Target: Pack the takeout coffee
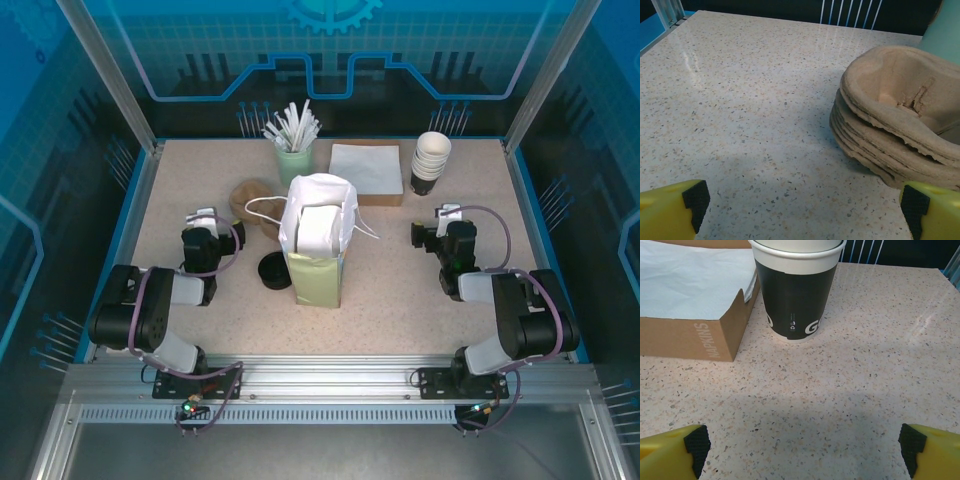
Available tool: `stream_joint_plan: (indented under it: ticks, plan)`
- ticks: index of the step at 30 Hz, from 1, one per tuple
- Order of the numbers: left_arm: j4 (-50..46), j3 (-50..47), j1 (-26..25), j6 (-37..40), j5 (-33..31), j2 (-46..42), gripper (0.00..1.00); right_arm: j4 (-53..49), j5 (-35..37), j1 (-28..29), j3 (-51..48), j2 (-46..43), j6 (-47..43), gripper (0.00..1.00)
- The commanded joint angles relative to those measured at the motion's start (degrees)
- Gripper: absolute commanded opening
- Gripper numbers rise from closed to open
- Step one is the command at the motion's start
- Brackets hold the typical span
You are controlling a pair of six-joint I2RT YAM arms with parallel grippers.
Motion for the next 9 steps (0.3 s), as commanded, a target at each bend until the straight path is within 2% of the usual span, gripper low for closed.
stream_joint_plan:
  ticks: [1,9]
  plan:
    - [0.0,1.4,-0.2,1.5,2.1,-0.1,0.99,2.0,-0.7,0.2,0.0,0.2,-0.6,1.0]
    - [-1.6,2.1,-0.2,2.9,6.5,-0.1,0.99,2.0,-0.6,0.2,-0.1,0.2,-0.6,1.0]
